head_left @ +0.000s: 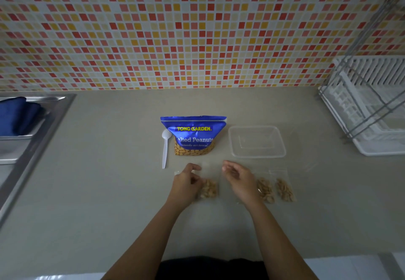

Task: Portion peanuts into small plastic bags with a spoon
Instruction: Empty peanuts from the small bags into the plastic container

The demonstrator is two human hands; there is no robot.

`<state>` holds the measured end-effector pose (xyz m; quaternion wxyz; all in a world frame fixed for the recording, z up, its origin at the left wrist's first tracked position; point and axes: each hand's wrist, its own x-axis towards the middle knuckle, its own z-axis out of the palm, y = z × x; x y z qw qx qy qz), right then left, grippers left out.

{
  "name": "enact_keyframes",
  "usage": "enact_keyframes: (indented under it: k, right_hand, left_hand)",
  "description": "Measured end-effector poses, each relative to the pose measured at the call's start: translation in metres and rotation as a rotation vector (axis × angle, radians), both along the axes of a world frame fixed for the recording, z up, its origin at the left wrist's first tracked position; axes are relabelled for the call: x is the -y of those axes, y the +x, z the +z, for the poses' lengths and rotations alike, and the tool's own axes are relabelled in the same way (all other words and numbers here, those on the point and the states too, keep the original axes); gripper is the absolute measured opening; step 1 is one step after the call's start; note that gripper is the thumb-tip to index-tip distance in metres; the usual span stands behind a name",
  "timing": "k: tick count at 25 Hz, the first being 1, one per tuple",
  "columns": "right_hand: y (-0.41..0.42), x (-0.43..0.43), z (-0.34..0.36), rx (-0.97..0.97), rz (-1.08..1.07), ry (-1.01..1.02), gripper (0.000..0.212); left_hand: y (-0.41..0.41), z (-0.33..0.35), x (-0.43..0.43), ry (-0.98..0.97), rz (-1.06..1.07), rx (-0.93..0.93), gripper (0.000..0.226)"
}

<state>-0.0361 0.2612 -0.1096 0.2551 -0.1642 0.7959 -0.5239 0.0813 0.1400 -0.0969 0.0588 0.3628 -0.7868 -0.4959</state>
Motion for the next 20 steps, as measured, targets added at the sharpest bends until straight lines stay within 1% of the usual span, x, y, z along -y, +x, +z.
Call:
enact_keyframes:
  k: [3, 5, 8, 10, 13, 16, 20]
  right_hand:
    - [-0.009, -0.019, -0.005, -0.239, -0.091, 0.133, 0.023]
    - [-0.014, -0.034, -0.007, -0.366, -0.122, 0.238, 0.026]
    - [-0.019, -0.048, -0.005, -0.417, -0.112, 0.301, 0.026]
    - [-0.024, -0.054, -0.004, -0.438, -0.099, 0.318, 0.026]
    - [-0.031, -0.057, -0.002, -0.402, -0.039, 0.37, 0.028]
    - [-0.033, -0.054, -0.006, -0.365, 0.079, 0.474, 0.031]
    - [-0.033, -0.054, -0.01, -0.356, 0.144, 0.505, 0.036]
  left_hand:
    - [-0.002, -0.004, -0.006, -0.079, 0.052, 0.077, 0.027]
    - [-0.003, -0.005, -0.01, -0.212, 0.046, 0.166, 0.033]
    - [-0.008, -0.001, -0.015, -0.388, 0.025, 0.297, 0.043]
    - [-0.014, 0.002, -0.025, -0.428, 0.024, 0.284, 0.043]
    - [-0.03, 0.003, -0.044, -0.337, 0.006, 0.192, 0.037]
    - [-0.052, -0.004, -0.057, -0.233, -0.041, 0.192, 0.036]
    - [-0.081, -0.015, -0.067, -0.175, -0.02, 0.21, 0.037]
